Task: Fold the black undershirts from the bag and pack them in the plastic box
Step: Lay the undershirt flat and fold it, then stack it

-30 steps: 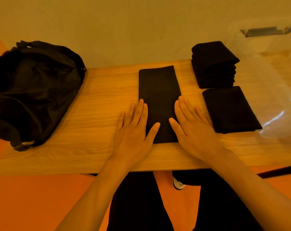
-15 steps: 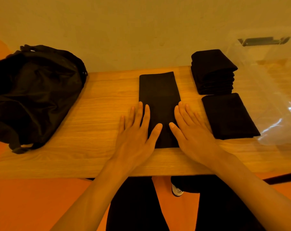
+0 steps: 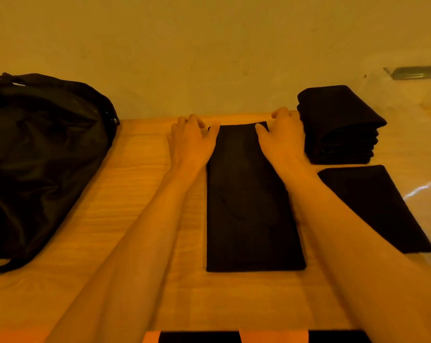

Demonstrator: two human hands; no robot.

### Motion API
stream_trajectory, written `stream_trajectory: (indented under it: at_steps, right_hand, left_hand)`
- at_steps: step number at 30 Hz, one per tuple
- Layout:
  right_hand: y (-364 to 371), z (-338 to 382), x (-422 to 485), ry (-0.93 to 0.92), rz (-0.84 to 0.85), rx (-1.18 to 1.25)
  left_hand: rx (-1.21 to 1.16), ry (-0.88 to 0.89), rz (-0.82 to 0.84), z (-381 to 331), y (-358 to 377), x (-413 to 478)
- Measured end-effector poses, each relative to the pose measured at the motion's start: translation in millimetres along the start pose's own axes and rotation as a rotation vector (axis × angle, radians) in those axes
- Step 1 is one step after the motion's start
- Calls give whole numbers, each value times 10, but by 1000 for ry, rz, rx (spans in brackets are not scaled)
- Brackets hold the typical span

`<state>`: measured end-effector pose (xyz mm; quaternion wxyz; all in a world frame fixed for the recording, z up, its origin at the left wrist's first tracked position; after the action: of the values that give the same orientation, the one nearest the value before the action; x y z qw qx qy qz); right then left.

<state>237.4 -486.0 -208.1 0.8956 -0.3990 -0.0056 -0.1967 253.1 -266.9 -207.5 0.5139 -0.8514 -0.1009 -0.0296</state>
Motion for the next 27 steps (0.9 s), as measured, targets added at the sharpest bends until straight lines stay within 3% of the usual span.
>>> stream_trajectory:
  at_steps: [4, 9, 17, 21, 27]
  right_hand:
    - [39, -31, 25, 3, -88, 4]
    - [-21, -128, 71, 80, 23, 227]
    - [71, -145, 82, 79, 114, 185]
    - [28, -98, 46, 87, 92, 274]
    - [83, -77, 52, 68, 153, 188]
  left_hand:
    - [-50, 41, -22, 20, 77, 137]
    - [36, 69, 36, 18, 147, 142]
    - [-329, 40, 73, 14, 121, 104]
    - [-388, 52, 110, -13, 106, 88]
    - [-582, 117, 144, -71, 38, 48]
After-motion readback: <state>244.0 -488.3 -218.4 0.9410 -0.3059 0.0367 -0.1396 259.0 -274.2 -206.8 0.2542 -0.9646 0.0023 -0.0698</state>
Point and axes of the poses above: each hand's wrist, its own x-axis towards the middle knuckle, its own y-axis out of the palm, z = x × y, the point moved 8 cm from there along x, towards the middle knuckle, and after that the axes turned 7 degrees about x, right-handed, at the moved point
